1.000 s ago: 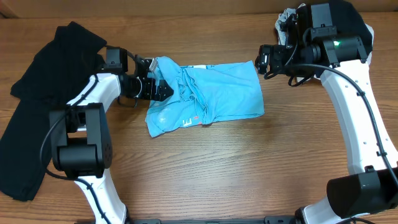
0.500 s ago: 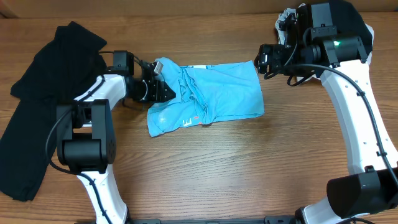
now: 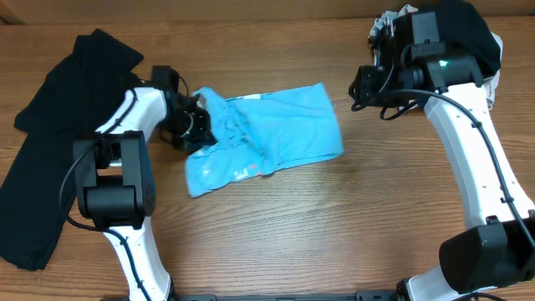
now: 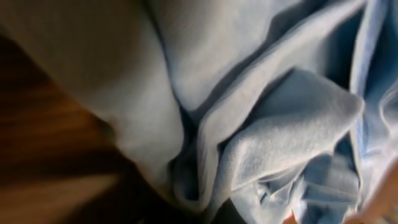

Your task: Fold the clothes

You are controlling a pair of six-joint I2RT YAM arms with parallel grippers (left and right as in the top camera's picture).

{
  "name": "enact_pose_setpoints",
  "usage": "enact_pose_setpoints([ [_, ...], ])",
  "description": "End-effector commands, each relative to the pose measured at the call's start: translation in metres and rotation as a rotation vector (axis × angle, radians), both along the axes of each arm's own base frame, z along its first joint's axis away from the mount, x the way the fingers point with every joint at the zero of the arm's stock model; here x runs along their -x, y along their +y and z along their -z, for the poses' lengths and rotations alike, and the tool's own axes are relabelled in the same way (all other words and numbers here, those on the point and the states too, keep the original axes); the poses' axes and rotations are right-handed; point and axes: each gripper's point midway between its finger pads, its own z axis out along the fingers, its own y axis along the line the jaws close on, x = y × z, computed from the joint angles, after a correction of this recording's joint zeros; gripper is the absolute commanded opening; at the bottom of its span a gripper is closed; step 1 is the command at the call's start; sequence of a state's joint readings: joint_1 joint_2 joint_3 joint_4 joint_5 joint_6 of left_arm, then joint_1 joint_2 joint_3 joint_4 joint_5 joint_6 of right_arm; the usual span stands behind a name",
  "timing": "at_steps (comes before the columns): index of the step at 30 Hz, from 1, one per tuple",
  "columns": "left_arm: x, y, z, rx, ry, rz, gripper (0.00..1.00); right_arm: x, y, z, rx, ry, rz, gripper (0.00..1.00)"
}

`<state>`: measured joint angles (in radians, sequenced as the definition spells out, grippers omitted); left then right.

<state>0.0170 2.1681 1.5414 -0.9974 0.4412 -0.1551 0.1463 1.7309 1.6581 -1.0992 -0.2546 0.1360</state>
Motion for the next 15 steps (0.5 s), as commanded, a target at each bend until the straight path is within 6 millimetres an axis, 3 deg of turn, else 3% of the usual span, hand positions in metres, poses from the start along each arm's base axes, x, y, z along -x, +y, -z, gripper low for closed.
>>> enact_pose_setpoints([
  [1,-0.014,0.051,-0.011,-0.257,0.001,0.019,0.04,0.008,0.012,0.021,-0.051,0.037,-0.039,0.05],
  [9,-0.023,0.064,-0.075,-0.404,-0.019,0.121,0.04,0.016,0.059,0.068,-0.212,0.034,-0.128,0.04],
  [15,-0.032,0.057,-0.103,-0.42,-0.065,0.144,0.04,0.021,0.112,0.112,-0.254,0.102,-0.129,0.04],
])
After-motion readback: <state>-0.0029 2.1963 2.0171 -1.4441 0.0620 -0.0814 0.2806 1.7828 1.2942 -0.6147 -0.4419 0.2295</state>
